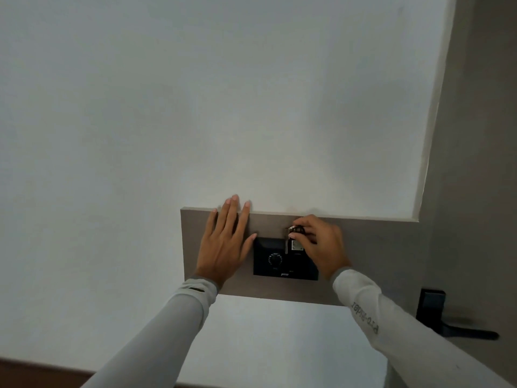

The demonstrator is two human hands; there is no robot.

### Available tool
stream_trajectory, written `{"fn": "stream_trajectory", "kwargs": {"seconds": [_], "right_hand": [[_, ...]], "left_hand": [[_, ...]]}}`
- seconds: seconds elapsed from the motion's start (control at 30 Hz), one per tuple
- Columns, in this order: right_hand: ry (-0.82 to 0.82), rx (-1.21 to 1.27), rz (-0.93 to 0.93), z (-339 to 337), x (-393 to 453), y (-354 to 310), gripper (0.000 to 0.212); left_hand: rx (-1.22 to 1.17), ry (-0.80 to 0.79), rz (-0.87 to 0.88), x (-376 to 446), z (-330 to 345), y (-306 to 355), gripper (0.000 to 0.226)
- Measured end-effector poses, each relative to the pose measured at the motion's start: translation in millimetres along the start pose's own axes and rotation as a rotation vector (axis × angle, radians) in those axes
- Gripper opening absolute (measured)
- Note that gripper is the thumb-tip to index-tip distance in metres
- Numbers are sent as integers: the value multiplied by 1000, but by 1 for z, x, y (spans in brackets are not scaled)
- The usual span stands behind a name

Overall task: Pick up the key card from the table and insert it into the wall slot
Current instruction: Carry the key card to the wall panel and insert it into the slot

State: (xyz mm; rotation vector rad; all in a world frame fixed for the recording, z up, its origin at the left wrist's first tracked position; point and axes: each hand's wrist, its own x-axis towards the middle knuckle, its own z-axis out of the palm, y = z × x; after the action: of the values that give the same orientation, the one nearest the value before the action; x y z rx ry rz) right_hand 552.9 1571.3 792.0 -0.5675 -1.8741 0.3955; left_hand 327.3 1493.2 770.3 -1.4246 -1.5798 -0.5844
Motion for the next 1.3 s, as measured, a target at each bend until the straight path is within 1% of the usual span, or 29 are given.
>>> {"fn": "stream_trajectory", "kwargs": {"seconds": [0.07,0.2,0.23,0.3,0.43,0.53,0.73,0.83,1.07,1.2,1.27,1.3], "right_hand": [[74,-125,-91,7,-6,3,21],[145,-541,-336,12,-13,7,31],[153,-637,-378,13,-15,9,35],[114,-741,-383,15,-19,14,45],[27,-730,-339,20,-29,26,67],[5,-755,-337,21,-29,29,77],[-31,-770,-331,18,-30,29,80],[-53,-785,-344,12,-31,28,81],[-72,-792,-306,11,-30,22,91],[-110,-701,-232,12,-36,12,95],[-130,-595,-184,7,-30,-3,93],[-140,-512,-122,4,-26,-15,91]], "left_hand": [[-1,9,3,-1,5,0,66],[-7,73,-10,10,12,-9,66],[-9,86,-17,14,15,-10,67],[-19,90,-17,22,23,-10,68],[-35,94,-33,22,41,-8,69],[-24,115,-24,22,47,-10,70],[-38,133,-26,20,50,-10,70],[-44,124,-30,19,47,-10,69],[-45,70,-33,19,42,-9,73],[-41,29,-18,16,30,-12,82],[-12,18,-32,13,8,-21,87],[14,10,-49,13,-7,-31,89]]}}
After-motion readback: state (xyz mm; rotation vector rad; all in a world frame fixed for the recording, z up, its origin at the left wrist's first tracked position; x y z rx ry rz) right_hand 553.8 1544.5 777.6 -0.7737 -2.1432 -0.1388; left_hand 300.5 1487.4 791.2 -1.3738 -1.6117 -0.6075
